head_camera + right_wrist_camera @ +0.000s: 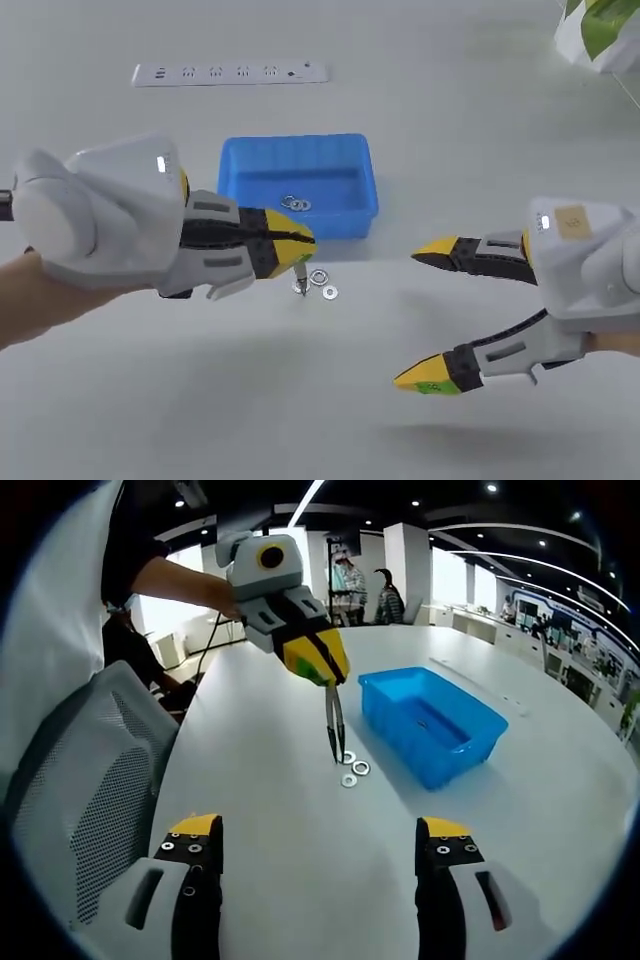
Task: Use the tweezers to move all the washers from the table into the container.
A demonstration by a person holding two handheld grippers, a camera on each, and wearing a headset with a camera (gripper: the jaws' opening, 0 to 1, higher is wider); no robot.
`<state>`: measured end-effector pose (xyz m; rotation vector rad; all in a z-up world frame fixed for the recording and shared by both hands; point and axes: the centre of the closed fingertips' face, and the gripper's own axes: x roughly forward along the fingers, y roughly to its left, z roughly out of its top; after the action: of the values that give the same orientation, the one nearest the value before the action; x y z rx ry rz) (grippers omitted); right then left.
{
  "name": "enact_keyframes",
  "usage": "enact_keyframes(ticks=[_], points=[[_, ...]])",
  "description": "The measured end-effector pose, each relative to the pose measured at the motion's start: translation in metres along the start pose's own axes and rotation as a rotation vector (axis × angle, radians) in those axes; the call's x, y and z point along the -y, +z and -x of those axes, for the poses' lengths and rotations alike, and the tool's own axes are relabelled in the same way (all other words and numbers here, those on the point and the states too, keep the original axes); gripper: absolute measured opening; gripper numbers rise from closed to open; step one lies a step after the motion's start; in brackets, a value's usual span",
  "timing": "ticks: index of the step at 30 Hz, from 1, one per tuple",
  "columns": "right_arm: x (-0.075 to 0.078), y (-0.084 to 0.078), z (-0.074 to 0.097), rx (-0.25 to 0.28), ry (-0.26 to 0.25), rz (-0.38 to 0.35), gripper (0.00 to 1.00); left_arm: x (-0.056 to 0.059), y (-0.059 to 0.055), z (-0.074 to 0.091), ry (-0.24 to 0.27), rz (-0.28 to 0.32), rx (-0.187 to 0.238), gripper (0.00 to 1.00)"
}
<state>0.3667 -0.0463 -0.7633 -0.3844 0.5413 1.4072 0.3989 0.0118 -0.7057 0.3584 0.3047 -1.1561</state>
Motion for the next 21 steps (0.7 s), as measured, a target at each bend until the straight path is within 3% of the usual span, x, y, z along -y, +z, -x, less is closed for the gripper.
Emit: enact_keyframes(ticks=[9, 14, 19, 21], points=[[-0.003, 0.024, -0.032, 0.022, 0.065, 0.004, 0.74, 0.002, -0.002, 0.002, -0.041, 0.014, -0.036, 0.05], [0.000, 0.039, -0.056, 0.028, 0.091, 0.036, 0.64, 0.004, -0.003, 0.002, -0.046, 0.032, -0.036, 0.05], [0.004, 0.044, -0.075, -0.003, 0.136, 0.046, 0.45, 0.006, -0.004, 0.001, -0.056, 0.036, -0.047, 0.05], [0.008, 0.045, -0.081, -0.021, 0.131, 0.079, 0.37, 0.006, -0.005, 0.002, -0.055, 0.043, -0.052, 0.05]])
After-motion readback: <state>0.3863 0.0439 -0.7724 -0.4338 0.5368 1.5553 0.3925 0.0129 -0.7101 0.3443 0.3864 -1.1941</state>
